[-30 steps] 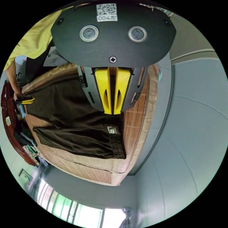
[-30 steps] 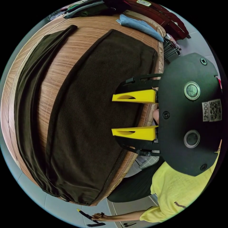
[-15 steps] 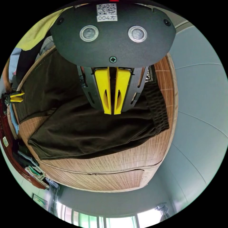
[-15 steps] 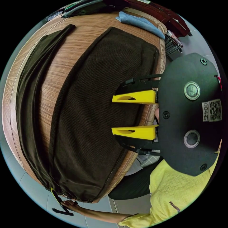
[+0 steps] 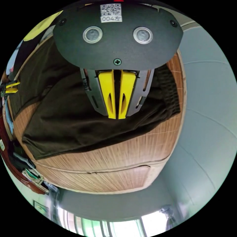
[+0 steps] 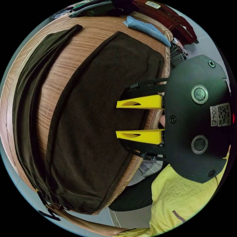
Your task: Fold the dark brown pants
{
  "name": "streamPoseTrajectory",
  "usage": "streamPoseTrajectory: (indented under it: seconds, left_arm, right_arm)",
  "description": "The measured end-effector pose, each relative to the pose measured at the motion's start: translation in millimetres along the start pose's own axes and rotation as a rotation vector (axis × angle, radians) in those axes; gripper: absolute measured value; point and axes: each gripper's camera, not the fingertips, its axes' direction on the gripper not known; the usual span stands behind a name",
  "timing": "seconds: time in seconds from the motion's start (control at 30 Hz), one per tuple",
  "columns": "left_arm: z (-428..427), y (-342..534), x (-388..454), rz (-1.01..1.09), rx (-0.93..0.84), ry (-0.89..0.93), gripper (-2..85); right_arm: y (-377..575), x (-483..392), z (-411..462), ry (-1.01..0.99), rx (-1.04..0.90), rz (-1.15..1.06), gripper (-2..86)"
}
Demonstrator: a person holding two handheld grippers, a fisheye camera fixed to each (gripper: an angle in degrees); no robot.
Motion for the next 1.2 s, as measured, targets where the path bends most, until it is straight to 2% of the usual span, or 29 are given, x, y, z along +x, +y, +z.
streamPoseTrajectory:
  seconds: [0.1,0.17,0.33,0.37,0.47,0.63,0.73,0.87,0.93,1.1,1.2]
  left_arm:
    - [21,-13,10,0.001,-0.067,0.015,2.3]
    - [36,-21,11,-0.028,-0.11,-0.039,2.3]
    - [38,-30,-6,-0.15,-0.141,-0.003,1.4]
    - [28,-27,-8,-0.169,-0.1,-0.024,1.0]
    - [0,-8,-7,-0.147,0.014,0.061,0.5]
    - [-7,18,25,0.0,0.011,0.219,0.4]
    - [8,14,44,0.039,-0.045,0.226,0.6]
    - [26,6,48,0.013,-0.083,0.145,0.9]
    - [23,7,41,-0.031,-0.116,0.188,0.8]
    - [-27,60,22,-0.008,-0.04,0.219,0.6]
    - [-64,137,-2,-0.062,0.002,0.226,0.4]
  right_arm:
    - [-2,4,0,-0.031,-0.01,0.024,13.3]
    - [-3,5,0,-0.032,-0.012,0.022,13.3]
    - [-6,9,-2,-0.051,-0.037,0.042,12.4]
    - [-7,10,-3,-0.052,-0.045,0.046,12.2]
    - [-6,4,-5,-0.022,-0.053,0.012,11.8]
    - [1,8,-10,-0.042,-0.035,0.049,11.5]
    - [7,11,-15,-0.057,-0.02,0.059,11.2]
    - [14,11,-20,-0.059,-0.014,0.055,11.0]
    - [17,10,-23,-0.052,-0.017,0.047,10.9]
    - [31,8,-32,-0.044,0.009,0.007,10.6]
    - [43,9,-37,-0.049,0.042,-0.006,10.6]
